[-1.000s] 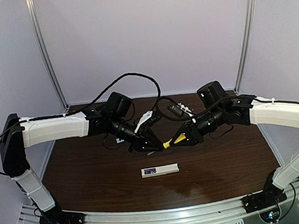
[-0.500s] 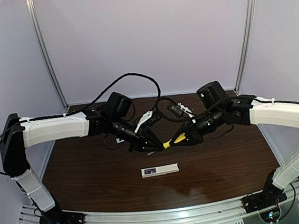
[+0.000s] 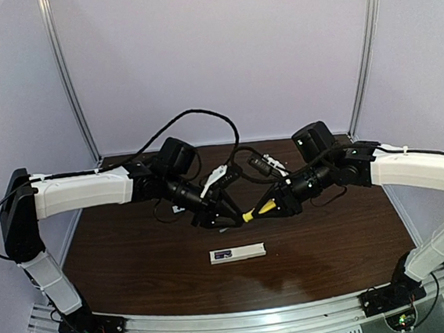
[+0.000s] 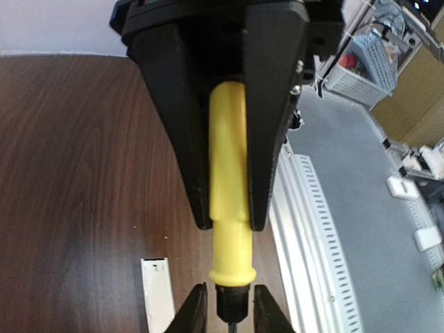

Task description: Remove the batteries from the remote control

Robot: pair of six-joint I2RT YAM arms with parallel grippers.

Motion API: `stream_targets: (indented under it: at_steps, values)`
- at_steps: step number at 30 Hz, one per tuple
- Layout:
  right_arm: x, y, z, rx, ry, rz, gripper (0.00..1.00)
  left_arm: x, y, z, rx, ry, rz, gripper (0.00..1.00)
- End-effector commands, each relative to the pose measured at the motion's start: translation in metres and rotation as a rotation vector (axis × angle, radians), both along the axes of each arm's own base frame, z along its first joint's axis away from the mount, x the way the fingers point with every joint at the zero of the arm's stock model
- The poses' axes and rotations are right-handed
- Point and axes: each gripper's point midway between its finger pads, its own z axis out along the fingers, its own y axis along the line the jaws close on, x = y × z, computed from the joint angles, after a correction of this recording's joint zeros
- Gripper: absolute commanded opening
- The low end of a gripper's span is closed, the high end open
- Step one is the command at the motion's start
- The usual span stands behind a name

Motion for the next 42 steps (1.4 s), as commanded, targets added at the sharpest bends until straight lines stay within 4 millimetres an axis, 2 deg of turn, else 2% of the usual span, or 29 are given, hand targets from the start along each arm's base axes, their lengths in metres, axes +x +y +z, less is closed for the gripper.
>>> stream_targets:
  at_steps: [1, 3, 8, 9, 14, 16, 19, 22, 30, 36, 42]
  values:
    - [-0.002, -0.002, -0.003, -0.029, 0.000, -0.010, 0.00, 0.009, -0.003, -0.002, -0.001, -0.039, 0.036, 0.47]
    - [-0.001, -0.004, -0.003, -0.035, -0.004, -0.021, 0.00, 0.014, -0.001, -0.006, 0.016, -0.058, 0.068, 0.71]
    - [0.005, -0.010, -0.008, -0.066, -0.017, -0.071, 0.00, 0.019, 0.009, -0.016, 0.044, -0.093, 0.142, 0.95]
    - [0.007, -0.011, -0.009, -0.073, -0.018, -0.082, 0.00, 0.020, 0.011, -0.018, 0.048, -0.100, 0.163, 0.97]
    - [0.014, -0.017, -0.013, -0.085, -0.047, -0.149, 0.00, 0.045, 0.026, -0.011, 0.041, -0.224, 0.348, 0.97]
    - [0.018, -0.020, -0.015, -0.089, -0.063, -0.176, 0.00, 0.059, 0.034, 0.002, -0.003, -0.299, 0.445, 0.97]
    - [0.023, -0.025, -0.015, -0.102, -0.081, -0.211, 0.00, 0.083, 0.051, 0.002, -0.016, -0.366, 0.633, 0.98]
    - [0.028, -0.028, -0.015, -0.109, -0.096, -0.238, 0.00, 0.099, 0.065, -0.009, -0.021, -0.431, 0.752, 0.97]
    - [0.033, -0.034, -0.017, -0.119, -0.106, -0.264, 0.00, 0.083, 0.077, -0.044, 0.055, -0.388, 0.712, 0.96]
    - [0.035, -0.036, -0.019, -0.120, -0.108, -0.274, 0.00, 0.060, 0.085, -0.065, 0.035, -0.330, 0.626, 0.95]
    - [0.033, -0.037, -0.022, -0.120, -0.101, -0.275, 0.00, 0.047, 0.088, -0.092, 0.043, -0.258, 0.552, 0.95]
